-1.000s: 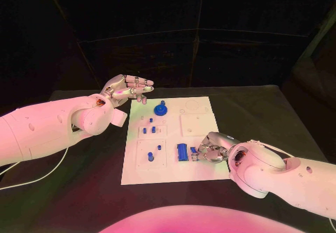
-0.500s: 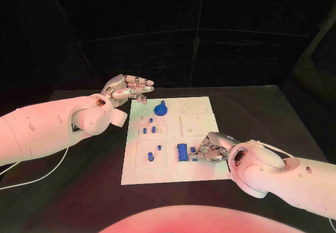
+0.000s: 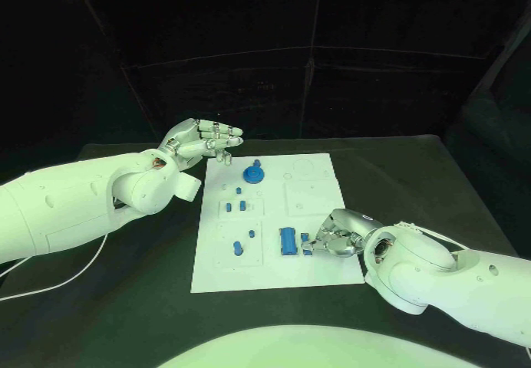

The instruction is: Assemble the parts on the task board

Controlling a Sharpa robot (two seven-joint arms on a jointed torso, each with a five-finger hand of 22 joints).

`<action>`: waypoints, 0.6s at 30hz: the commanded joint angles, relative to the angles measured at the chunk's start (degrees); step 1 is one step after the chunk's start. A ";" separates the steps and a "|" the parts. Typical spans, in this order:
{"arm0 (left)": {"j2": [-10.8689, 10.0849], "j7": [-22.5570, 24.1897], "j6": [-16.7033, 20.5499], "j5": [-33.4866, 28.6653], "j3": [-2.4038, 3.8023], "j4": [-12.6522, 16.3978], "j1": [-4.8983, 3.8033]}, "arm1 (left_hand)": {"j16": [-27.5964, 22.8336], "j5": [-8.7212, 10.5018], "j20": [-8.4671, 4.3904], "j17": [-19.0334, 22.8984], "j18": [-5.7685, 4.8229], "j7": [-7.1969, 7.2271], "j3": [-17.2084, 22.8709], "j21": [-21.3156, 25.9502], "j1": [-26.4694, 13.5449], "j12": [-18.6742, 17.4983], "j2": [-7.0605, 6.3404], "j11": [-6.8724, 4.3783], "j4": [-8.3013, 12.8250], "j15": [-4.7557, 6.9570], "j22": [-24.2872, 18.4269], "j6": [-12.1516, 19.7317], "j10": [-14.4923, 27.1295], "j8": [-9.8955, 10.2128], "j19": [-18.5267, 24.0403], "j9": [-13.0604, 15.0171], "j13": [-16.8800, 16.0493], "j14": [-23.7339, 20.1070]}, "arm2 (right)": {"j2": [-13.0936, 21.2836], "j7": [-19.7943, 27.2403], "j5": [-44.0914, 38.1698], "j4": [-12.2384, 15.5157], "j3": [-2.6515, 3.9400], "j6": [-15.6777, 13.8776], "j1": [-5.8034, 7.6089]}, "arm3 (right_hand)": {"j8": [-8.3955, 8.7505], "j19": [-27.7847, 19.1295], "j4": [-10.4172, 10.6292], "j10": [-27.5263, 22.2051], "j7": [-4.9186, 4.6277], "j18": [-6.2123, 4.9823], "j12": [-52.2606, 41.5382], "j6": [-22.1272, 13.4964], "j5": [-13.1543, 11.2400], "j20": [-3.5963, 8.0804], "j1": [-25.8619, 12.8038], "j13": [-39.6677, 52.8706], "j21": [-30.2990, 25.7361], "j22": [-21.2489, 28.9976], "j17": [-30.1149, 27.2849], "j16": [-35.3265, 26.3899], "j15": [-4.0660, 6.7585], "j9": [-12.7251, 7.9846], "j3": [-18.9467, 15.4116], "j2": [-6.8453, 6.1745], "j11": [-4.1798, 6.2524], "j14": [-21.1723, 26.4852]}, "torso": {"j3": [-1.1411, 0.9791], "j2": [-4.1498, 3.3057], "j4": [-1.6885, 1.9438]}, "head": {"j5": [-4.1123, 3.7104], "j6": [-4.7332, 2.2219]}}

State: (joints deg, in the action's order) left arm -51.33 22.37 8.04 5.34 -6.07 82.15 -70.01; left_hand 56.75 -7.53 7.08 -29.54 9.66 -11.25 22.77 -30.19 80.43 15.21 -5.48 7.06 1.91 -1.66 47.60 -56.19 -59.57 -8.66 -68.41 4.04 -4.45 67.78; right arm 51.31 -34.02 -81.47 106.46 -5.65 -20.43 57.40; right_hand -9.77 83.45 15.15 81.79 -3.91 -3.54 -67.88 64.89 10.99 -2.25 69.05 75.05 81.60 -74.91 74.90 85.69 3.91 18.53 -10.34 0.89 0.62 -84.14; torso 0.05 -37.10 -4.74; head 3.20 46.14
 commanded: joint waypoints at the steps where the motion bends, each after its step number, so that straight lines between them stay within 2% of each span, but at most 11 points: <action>1: -0.01 0.33 -0.58 -0.31 0.05 0.07 -0.08 | 0.27 -0.01 0.02 0.06 0.80 -0.01 -0.18 0.29 -0.43 0.37 0.17 -0.11 0.09 -0.02 -0.07 0.31 0.33 -0.39 0.38 0.00 0.08 -0.47 | 0.64 2.20 -0.40 0.64 0.01 -0.25 0.07 | -0.06 0.23 -0.90 0.11 -0.12 0.43 0.26 -0.36 0.16 0.08 1.93 0.44 0.19 -0.79 8.14 0.02 0.25 0.19 -0.12 -0.14 -0.26 -4.47 | 0.01 0.02 0.00 | 0.05 0.02; 9: -0.04 0.36 -0.55 -0.30 0.05 0.07 -0.08 | 0.27 -0.01 0.02 0.06 0.80 -0.01 -0.18 0.29 -0.43 0.37 0.17 -0.11 0.09 -0.02 -0.07 0.31 0.33 -0.39 0.38 0.00 0.08 -0.47 | 1.89 3.71 -0.13 1.15 0.01 0.90 0.07 | -0.05 0.30 -1.63 0.11 -0.17 0.47 0.21 -0.44 0.43 0.04 3.50 0.52 0.28 -0.98 8.28 0.09 0.21 0.44 -0.41 -0.16 -0.29 -4.50 | 0.00 0.01 -0.05 | 0.03 -0.10; 18: 0.06 0.40 -0.57 -0.30 0.05 0.05 -0.08 | 0.30 -0.02 0.02 0.12 0.80 -0.05 -0.19 0.29 -0.35 0.46 0.19 -0.08 0.21 -0.02 -0.08 0.37 0.44 -0.43 0.38 0.00 0.09 -0.52 | 1.74 3.65 0.05 0.25 0.01 1.77 0.07 | -0.06 0.30 -2.11 0.12 -0.19 0.47 0.18 -0.44 0.82 0.03 4.55 0.58 0.28 -1.01 8.36 0.14 0.20 0.61 -0.45 0.24 -0.30 -4.51 | -0.02 -0.06 0.08 | -0.06 0.10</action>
State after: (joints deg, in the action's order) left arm -51.32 22.36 8.03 5.32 -6.07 82.13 -70.01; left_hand 56.75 -7.53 7.08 -29.48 9.66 -11.25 22.77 -30.19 80.43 15.54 -5.48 7.06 1.91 -1.65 47.61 -56.19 -59.58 -8.90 -68.41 4.04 -4.45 67.78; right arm 53.14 -31.16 -81.43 106.81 -5.65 -19.60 57.40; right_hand -9.77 83.45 13.40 81.78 -4.12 -3.55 -67.88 64.68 11.65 -2.25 73.02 75.10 81.60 -74.90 74.90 85.69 3.90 19.09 -10.82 1.10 0.61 -84.14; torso 0.05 -37.10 -4.74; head 3.15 46.19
